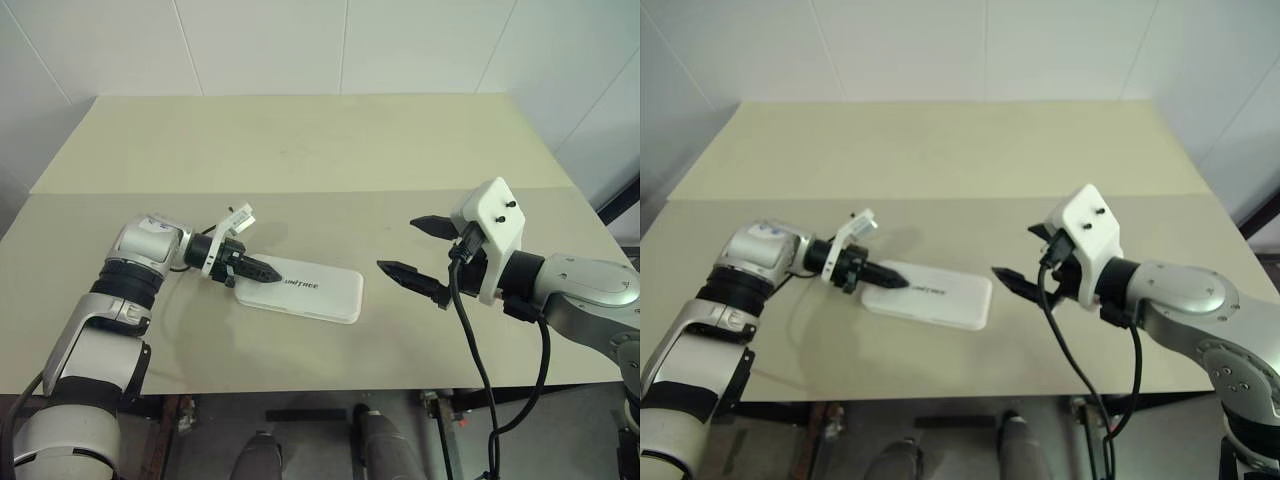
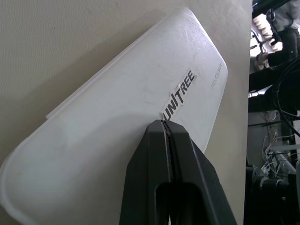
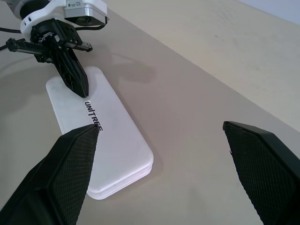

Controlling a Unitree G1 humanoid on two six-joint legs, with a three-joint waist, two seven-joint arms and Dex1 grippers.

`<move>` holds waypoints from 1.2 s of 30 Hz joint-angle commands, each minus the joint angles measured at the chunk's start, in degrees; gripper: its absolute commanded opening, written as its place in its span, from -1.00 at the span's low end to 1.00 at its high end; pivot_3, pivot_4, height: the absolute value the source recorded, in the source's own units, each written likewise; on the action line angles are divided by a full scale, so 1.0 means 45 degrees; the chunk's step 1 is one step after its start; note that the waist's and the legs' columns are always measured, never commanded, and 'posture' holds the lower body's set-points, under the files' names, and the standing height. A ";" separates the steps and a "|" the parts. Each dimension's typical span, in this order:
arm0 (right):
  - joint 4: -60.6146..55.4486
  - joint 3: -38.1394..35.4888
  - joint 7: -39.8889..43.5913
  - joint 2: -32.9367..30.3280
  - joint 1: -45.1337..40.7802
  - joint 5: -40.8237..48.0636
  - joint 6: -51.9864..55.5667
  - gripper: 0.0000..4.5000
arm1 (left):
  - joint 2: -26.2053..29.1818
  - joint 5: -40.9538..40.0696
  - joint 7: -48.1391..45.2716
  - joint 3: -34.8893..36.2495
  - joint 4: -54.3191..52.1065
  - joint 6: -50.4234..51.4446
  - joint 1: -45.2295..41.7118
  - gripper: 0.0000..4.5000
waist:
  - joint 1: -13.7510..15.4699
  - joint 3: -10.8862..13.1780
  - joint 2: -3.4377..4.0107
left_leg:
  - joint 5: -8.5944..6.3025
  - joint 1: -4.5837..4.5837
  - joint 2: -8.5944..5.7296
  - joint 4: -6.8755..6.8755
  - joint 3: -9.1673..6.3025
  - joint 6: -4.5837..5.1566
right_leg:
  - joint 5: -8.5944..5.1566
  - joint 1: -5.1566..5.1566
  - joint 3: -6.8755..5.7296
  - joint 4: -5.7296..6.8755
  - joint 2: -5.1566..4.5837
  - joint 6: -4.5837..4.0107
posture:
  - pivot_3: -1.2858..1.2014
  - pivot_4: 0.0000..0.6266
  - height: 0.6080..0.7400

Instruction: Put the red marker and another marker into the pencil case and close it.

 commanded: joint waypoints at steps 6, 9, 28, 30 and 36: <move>-0.0280 -0.0116 0.0124 -0.0102 -0.0153 -0.0078 -0.0240 1.00 | -0.1552 -0.1651 0.3532 0.4644 -0.3959 -0.4250 0.1007 -0.99 | 0.0000 0.0008 -0.0007 | 0.0008 -0.0022 0.0002 -0.0007 -0.0009 -0.0005 | 0.0029 -0.0051 -0.0003 -0.0003 0.0000 0.0038 | 0.03 -0.52 1.00; -0.0057 0.0211 0.0478 -0.0068 -0.0258 -0.0318 -0.0424 1.00 | -0.2022 -0.1657 0.4028 0.5169 -0.4479 -0.6078 0.1590 -0.99 | -0.0014 0.0007 -0.0005 | 0.0008 -0.0021 0.0002 -0.0031 -0.0001 -0.0006 | 0.0120 -0.0065 -0.0003 -0.0005 -0.0001 0.0197 | 0.03 -0.52 1.00; 0.2436 0.2486 0.5525 -0.0532 -0.1078 -0.2947 -0.2210 1.00 | -0.1713 -0.4029 0.2269 0.6297 -0.5837 -0.8629 0.4248 0.99 | -0.0026 0.0009 -0.0004 | -0.0007 -0.0020 0.0001 -0.0043 0.0002 -0.0009 | 0.0118 -0.0059 -0.0003 -0.0033 -0.0002 0.0193 | 0.03 -0.52 1.00; 0.2422 0.2567 0.5647 -0.0501 -0.1081 -0.3070 -0.2186 1.00 | -0.1476 -0.4107 0.2093 0.6279 -0.5781 -0.8629 0.4374 0.99 | -0.0012 0.0010 -0.0004 | -0.0008 -0.0014 0.0001 -0.0047 0.0001 -0.0008 | 0.0117 -0.0060 -0.0004 -0.0037 0.0000 0.0192 | 0.03 -0.52 1.00; 0.2590 0.2941 0.5873 -0.0215 -0.1530 -0.3446 -0.2209 1.00 | -0.1210 -0.4240 0.0768 0.6304 -0.4692 -0.9413 0.4131 0.99 | -0.0011 0.0010 -0.0004 | -0.0008 -0.0016 0.0001 -0.0011 0.0003 -0.0008 | 0.0066 -0.0059 -0.0003 -0.0054 -0.0001 0.0101 | 0.03 -0.52 1.00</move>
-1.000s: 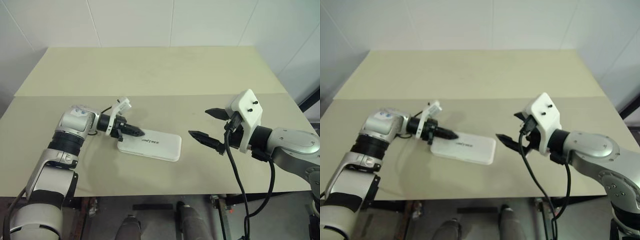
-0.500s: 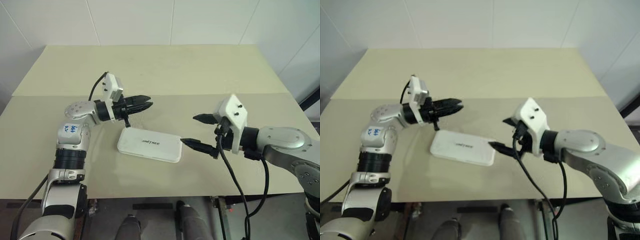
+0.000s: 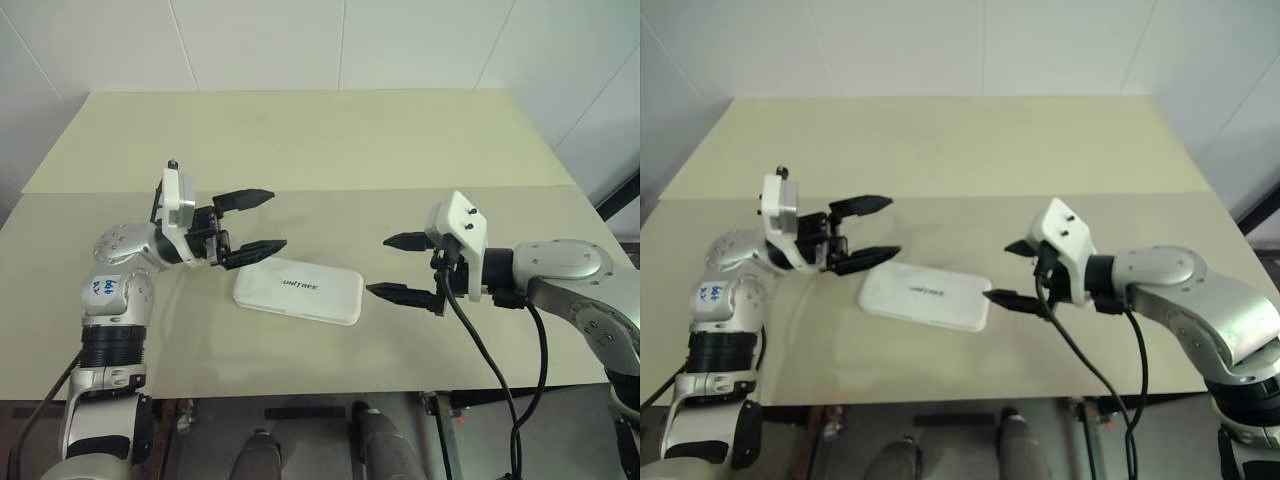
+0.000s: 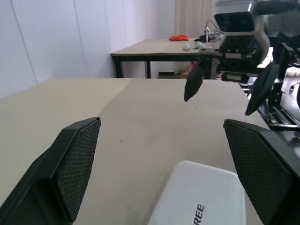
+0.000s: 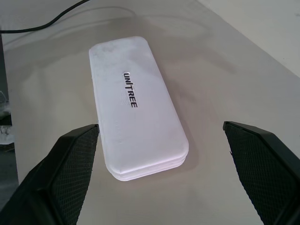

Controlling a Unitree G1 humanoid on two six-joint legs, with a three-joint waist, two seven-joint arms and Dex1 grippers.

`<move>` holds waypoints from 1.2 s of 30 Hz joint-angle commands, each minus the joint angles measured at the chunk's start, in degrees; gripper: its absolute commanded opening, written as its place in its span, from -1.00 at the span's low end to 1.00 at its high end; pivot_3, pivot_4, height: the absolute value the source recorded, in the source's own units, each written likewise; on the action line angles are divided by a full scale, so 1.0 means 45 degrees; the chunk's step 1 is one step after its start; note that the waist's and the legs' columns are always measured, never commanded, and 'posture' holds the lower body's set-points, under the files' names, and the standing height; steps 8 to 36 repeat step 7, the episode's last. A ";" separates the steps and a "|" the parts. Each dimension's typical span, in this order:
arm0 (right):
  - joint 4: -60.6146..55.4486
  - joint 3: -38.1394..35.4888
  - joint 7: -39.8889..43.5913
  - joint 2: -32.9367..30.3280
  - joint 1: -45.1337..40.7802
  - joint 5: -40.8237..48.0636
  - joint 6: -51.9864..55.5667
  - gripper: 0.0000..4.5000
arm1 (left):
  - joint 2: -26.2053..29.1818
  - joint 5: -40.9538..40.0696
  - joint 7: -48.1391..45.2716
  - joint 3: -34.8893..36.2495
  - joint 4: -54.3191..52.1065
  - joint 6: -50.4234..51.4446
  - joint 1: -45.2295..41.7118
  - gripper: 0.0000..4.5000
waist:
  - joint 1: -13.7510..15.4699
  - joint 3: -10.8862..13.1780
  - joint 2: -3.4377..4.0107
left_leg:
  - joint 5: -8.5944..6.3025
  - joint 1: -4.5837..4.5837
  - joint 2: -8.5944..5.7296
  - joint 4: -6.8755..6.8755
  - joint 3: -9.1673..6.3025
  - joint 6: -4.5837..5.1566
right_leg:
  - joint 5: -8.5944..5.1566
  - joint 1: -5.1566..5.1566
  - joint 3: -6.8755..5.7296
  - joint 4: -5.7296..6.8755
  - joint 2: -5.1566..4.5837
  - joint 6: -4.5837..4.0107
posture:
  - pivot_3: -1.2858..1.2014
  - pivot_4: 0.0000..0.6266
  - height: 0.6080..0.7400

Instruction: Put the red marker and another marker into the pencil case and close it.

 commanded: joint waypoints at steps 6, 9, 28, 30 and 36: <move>-0.0770 -0.0497 -0.0082 0.0141 0.0214 -0.0003 0.0093 1.00 | 0.0118 -0.0268 -0.0972 -0.0388 0.0139 0.0062 -0.0052 0.99 | 0.0005 0.0000 0.0000 | 0.0001 -0.0002 0.0000 0.0003 -0.0003 -0.0001 | 0.0010 0.0000 0.0000 0.0016 0.0000 0.0018 | 0.03 -0.52 1.00; -0.0828 -0.0564 -0.0152 0.0152 0.0305 -0.0010 0.0111 1.00 | 0.0134 -0.0297 -0.1048 -0.0427 0.0038 0.0025 0.0056 0.99 | 0.0005 0.0000 0.0000 | 0.0001 -0.0003 0.0000 0.0000 -0.0003 -0.0001 | 0.0017 0.0000 0.0000 0.0019 0.0000 0.0030 | 0.03 -0.52 1.00; -0.0828 -0.0564 -0.0152 0.0152 0.0305 -0.0010 0.0111 1.00 | 0.0134 -0.0297 -0.1048 -0.0427 0.0038 0.0025 0.0056 0.99 | 0.0005 0.0000 0.0000 | 0.0001 -0.0003 0.0000 0.0000 -0.0003 -0.0001 | 0.0017 0.0000 0.0000 0.0019 0.0000 0.0030 | 0.03 -0.52 1.00; -0.0828 -0.0564 -0.0152 0.0152 0.0305 -0.0010 0.0111 1.00 | 0.0134 -0.0297 -0.1048 -0.0427 0.0038 0.0025 0.0056 0.99 | 0.0005 0.0000 0.0000 | 0.0001 -0.0003 0.0000 0.0000 -0.0003 -0.0001 | 0.0017 0.0000 0.0000 0.0019 0.0000 0.0030 | 0.03 -0.52 1.00; -0.0828 -0.0564 -0.0152 0.0152 0.0305 -0.0010 0.0111 1.00 | 0.0134 -0.0297 -0.1048 -0.0427 0.0038 0.0025 0.0056 0.99 | 0.0005 0.0000 0.0000 | 0.0001 -0.0003 0.0000 0.0000 -0.0003 -0.0001 | 0.0017 0.0000 0.0000 0.0019 0.0000 0.0030 | 0.03 -0.52 1.00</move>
